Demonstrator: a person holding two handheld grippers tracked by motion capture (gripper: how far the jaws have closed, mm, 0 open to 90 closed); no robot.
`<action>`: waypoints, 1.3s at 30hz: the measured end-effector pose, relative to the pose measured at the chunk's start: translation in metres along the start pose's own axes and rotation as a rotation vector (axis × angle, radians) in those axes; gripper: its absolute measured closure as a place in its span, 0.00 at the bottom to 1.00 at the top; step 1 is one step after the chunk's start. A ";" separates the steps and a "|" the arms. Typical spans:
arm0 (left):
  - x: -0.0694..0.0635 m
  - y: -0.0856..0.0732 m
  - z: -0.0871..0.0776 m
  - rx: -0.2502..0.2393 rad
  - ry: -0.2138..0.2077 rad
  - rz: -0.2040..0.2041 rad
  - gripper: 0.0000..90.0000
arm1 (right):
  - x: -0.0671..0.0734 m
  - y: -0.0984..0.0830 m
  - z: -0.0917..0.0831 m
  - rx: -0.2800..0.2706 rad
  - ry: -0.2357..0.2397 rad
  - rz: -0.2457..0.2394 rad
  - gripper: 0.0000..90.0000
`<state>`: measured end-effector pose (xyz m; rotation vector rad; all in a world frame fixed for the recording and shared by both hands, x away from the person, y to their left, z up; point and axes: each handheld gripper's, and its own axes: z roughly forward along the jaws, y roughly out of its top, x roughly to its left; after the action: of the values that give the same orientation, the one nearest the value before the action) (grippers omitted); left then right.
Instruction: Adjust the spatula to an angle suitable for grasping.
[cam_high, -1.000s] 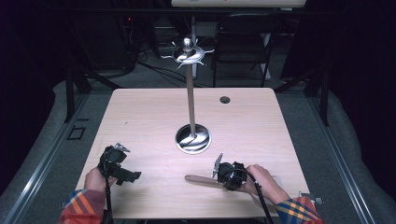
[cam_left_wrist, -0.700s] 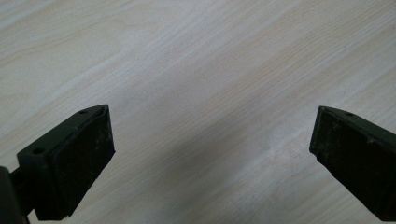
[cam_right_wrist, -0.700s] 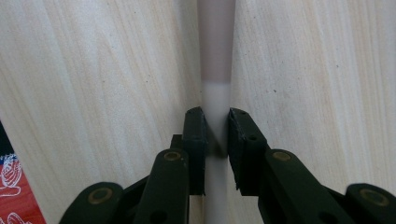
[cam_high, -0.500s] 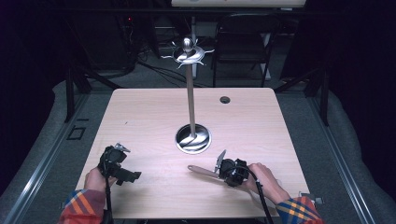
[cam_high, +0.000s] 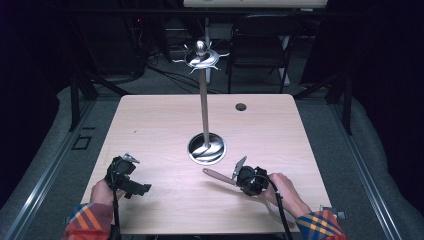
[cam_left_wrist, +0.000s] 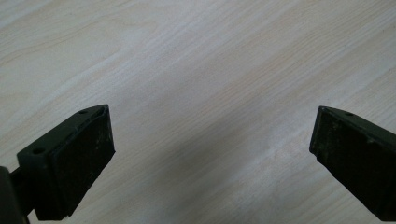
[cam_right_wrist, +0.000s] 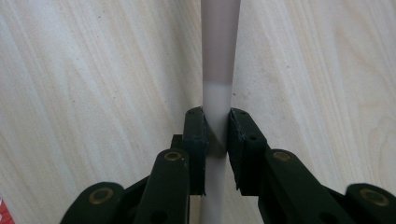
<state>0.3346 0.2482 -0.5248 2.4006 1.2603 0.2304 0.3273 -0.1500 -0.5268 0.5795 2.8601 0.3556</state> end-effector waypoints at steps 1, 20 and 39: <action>0.000 0.000 0.000 0.000 0.000 0.000 0.00 | -0.002 -0.001 -0.001 -0.005 -0.003 0.017 0.86; 0.000 0.000 0.000 0.002 0.000 0.002 0.00 | -0.011 -0.004 -0.007 -0.035 -0.033 0.099 0.87; 0.000 0.001 0.001 0.008 0.001 0.005 0.00 | -0.024 -0.008 -0.008 -0.037 -0.069 0.182 0.87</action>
<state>0.3351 0.2474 -0.5250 2.4109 1.2574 0.2282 0.3446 -0.1680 -0.5178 0.8307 2.7364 0.4077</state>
